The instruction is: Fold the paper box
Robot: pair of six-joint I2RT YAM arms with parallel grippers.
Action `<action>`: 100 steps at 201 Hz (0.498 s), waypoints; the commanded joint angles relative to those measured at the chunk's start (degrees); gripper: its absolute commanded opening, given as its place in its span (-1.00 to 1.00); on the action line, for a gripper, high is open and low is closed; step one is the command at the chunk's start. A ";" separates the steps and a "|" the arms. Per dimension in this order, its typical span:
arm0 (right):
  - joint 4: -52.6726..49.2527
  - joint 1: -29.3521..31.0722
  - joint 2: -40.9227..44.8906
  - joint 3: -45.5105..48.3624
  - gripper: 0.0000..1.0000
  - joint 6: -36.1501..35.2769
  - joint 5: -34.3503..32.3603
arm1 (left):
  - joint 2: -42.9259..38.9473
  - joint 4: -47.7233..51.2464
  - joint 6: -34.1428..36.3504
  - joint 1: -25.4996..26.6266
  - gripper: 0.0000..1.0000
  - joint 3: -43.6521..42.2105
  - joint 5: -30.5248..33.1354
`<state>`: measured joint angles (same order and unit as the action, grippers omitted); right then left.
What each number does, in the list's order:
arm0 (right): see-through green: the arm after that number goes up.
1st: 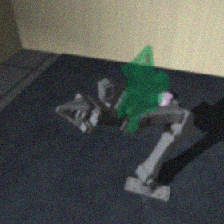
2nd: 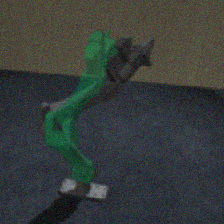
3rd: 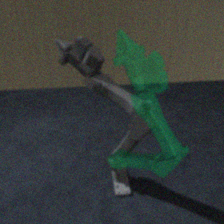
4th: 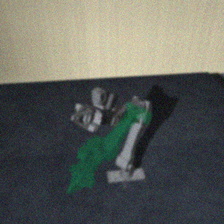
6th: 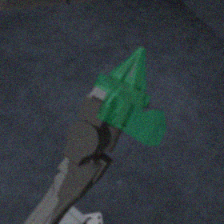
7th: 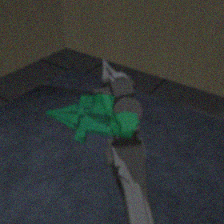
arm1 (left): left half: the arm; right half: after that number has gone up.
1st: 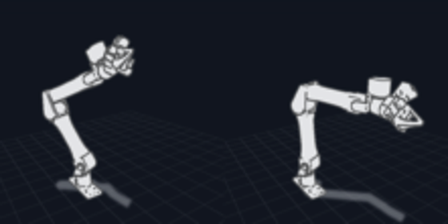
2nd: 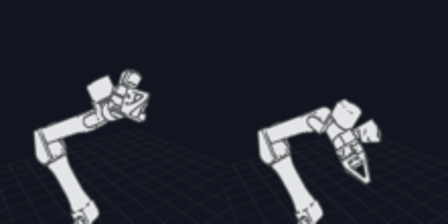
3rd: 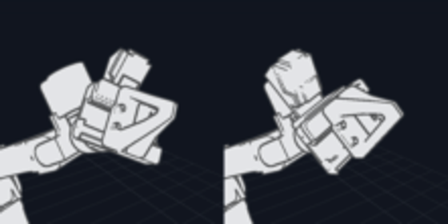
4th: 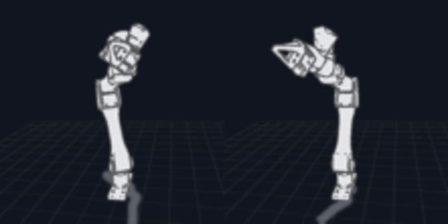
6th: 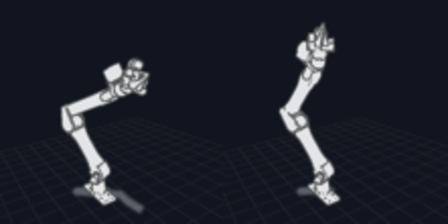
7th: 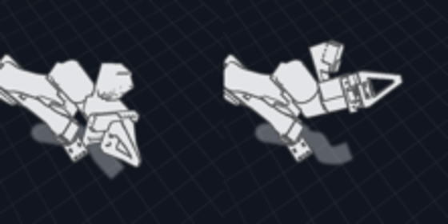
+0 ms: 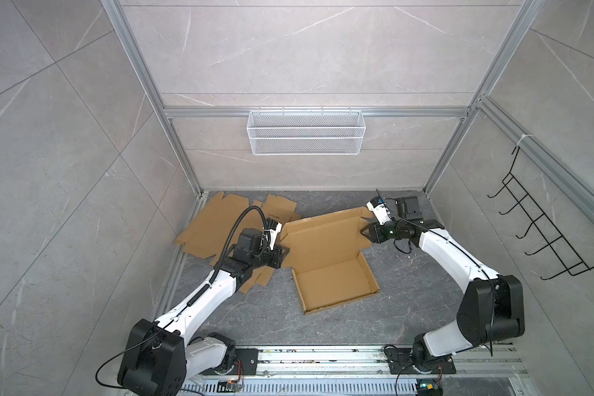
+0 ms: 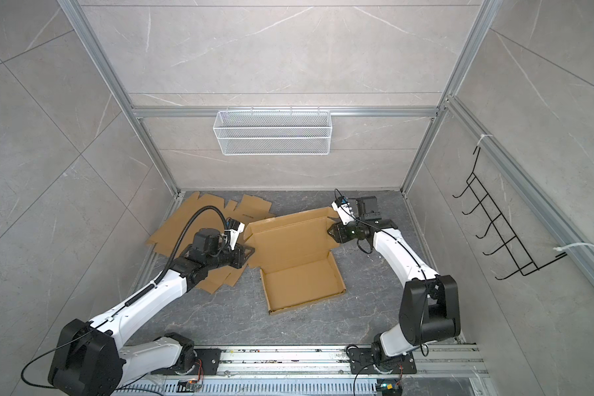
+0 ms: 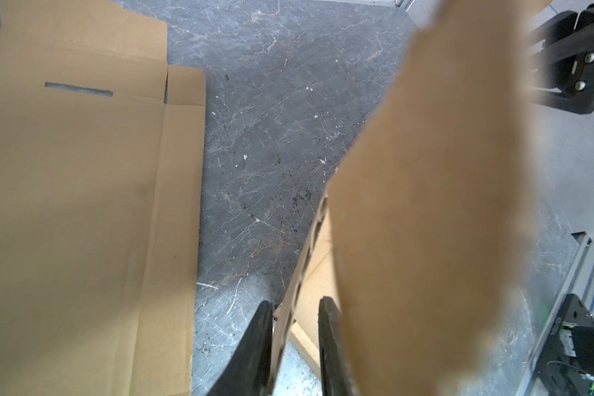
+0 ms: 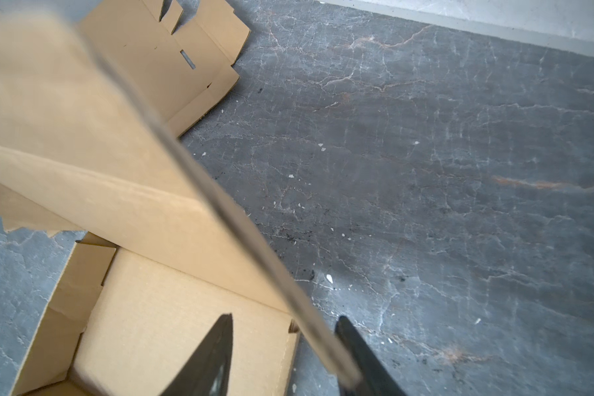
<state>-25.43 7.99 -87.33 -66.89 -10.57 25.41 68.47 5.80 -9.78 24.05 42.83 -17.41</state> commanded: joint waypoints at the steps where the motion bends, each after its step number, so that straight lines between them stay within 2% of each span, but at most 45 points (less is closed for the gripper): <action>1: 1.08 -0.12 2.74 1.87 -0.21 0.55 -0.37 | 0.83 -2.38 1.07 0.42 -0.63 1.64 0.82; 55: 4.61 -0.08 5.63 5.73 -0.55 2.89 -1.11 | 2.35 -3.72 -0.23 0.68 -0.85 2.65 1.75; 78: 4.45 -0.08 6.09 6.62 -0.60 3.05 -0.91 | 3.81 -4.48 -0.49 1.31 -0.90 3.71 2.16; 100: 3.64 -0.08 7.06 7.24 -0.53 1.94 -1.87 | 4.95 -4.40 0.47 1.61 -0.91 5.18 2.51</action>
<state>-22.00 7.94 -82.59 -60.90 -8.58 24.40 72.29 4.21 -9.87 25.15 44.82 -15.88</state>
